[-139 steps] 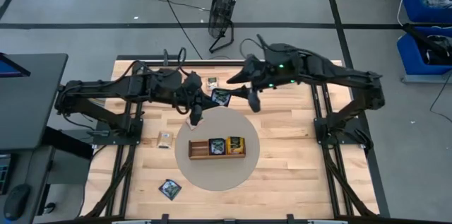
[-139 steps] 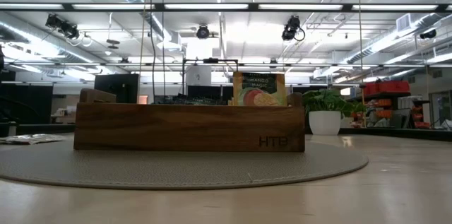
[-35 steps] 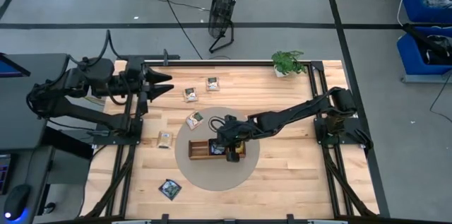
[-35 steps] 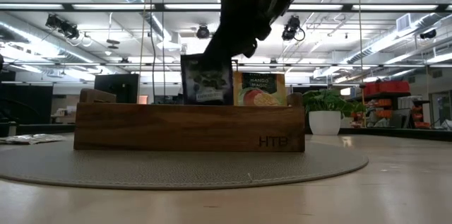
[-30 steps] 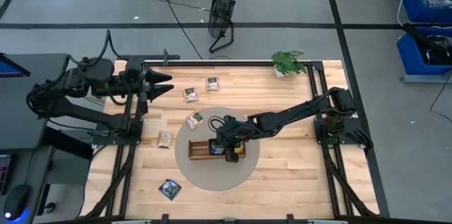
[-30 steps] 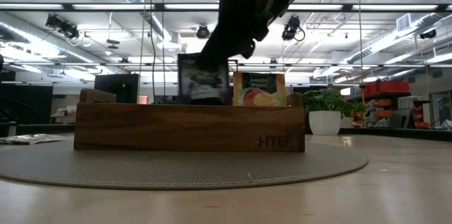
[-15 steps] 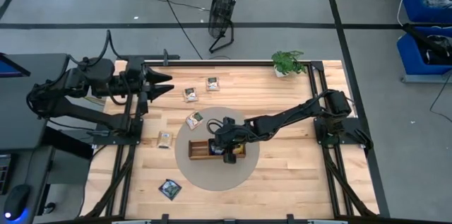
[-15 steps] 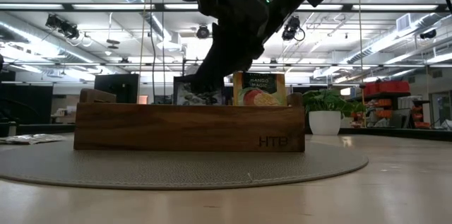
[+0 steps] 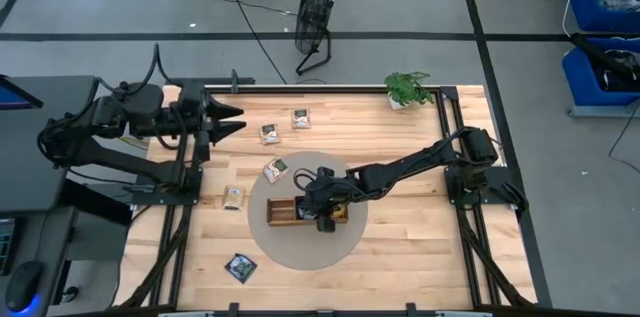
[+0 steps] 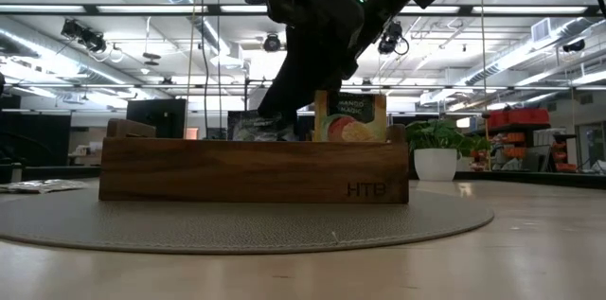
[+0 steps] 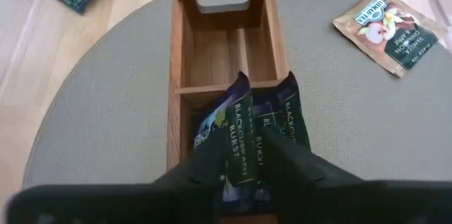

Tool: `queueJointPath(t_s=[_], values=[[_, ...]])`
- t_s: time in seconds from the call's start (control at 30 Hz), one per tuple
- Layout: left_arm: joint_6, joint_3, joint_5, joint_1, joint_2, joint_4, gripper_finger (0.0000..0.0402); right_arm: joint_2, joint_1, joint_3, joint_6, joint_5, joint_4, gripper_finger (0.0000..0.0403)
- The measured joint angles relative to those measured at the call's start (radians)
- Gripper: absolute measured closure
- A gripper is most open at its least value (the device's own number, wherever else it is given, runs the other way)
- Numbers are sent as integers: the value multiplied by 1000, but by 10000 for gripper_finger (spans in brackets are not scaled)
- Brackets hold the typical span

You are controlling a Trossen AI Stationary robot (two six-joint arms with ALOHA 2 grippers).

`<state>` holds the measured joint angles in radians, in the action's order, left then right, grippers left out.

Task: Pick & Place Tea
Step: Put the violet tea bag into the middle section of the wooden organizer

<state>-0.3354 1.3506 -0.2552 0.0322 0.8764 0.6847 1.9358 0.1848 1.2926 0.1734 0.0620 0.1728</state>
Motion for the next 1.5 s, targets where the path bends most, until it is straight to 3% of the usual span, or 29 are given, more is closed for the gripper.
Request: queueJointPath(t_s=[0.23,0.4,0.63,0.87,1.13,1.37,1.5], values=[[-47,0,16,0,0,72,225,-15,0,0,33,-29,2,222],[-91,0,127,0,0,153,225,-71,-2,0,47,-25,11,194],[-165,0,301,13,43,341,225,-198,-18,0,54,-2,44,191],[-171,0,443,117,148,418,225,-301,-36,1,65,35,95,191],[-123,0,458,279,298,516,225,-364,-45,1,107,36,129,206],[-93,-10,384,391,374,455,225,-365,-44,1,114,34,150,218],[-124,-141,383,421,372,274,225,-365,-44,1,123,34,159,220]])
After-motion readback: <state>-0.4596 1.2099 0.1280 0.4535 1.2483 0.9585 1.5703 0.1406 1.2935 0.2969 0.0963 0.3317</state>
